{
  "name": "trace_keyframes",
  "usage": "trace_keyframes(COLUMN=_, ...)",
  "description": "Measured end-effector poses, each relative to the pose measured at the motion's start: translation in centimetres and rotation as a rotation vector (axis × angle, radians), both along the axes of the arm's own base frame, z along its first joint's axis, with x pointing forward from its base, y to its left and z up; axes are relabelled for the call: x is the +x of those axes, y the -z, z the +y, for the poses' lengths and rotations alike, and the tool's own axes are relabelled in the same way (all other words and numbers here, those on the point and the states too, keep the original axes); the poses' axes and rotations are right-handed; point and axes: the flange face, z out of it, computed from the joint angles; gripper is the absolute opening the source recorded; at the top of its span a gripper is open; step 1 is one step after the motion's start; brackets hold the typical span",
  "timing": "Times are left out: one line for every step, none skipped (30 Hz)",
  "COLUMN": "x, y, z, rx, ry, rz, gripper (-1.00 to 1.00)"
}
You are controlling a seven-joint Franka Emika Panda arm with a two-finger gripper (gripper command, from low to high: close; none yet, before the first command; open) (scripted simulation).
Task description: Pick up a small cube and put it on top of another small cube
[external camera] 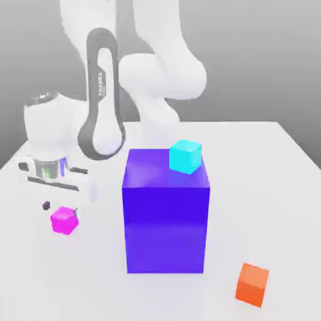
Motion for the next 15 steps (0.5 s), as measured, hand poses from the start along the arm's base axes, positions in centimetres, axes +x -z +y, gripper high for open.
trace_keyframes(x=0.0, y=0.5, z=0.1, rx=0.001, ry=0.000, rz=-0.001, gripper=-1.00)
trace_keyframes(x=0.0, y=0.5, z=0.1, rx=0.001, ry=0.000, rz=-0.001, gripper=-1.00)
trace_keyframes(x=0.0, y=0.5, z=0.1, rx=0.001, ry=0.000, rz=0.000, gripper=-1.00)
trace_keyframes(x=0.0, y=0.5, z=0.1, rx=0.001, ry=0.000, rz=0.000, gripper=-1.00)
trace_keyframes(x=0.0, y=0.5, z=0.1, rx=0.002, ry=0.000, rz=0.000, gripper=-1.00)
trace_keyframes(x=0.0, y=0.5, z=0.1, rx=0.002, ry=0.001, rz=0.000, gripper=-1.00)
trace_keyframes(x=0.0, y=0.8, z=0.1, rx=0.003, ry=0.001, rz=-0.001, gripper=-1.00)
trace_keyframes(x=0.0, y=0.5, z=0.1, rx=0.003, ry=0.001, rz=-0.001, gripper=-1.00)
trace_keyframes(x=0.0, y=0.0, z=0.0, rx=0.003, ry=0.000, rz=-0.001, gripper=-1.00)
trace_keyframes(x=0.1, y=-0.7, z=0.0, rx=0.003, ry=0.000, rz=-0.001, gripper=-1.00)
trace_keyframes(x=0.1, y=-1.5, z=0.0, rx=0.003, ry=0.000, rz=-0.001, gripper=-1.00)
trace_keyframes(x=0.1, y=-2.3, z=-0.1, rx=0.003, ry=0.000, rz=-0.002, gripper=-1.00)
trace_keyframes(x=0.1, y=-3.1, z=0.0, rx=0.003, ry=0.000, rz=-0.002, gripper=-1.00)
trace_keyframes(x=0.1, y=-3.8, z=0.0, rx=0.004, ry=0.002, rz=-0.003, gripper=-1.00)
trace_keyframes(x=-0.1, y=-4.6, z=-0.1, rx=0.004, ry=0.007, rz=-0.003, gripper=-1.00)
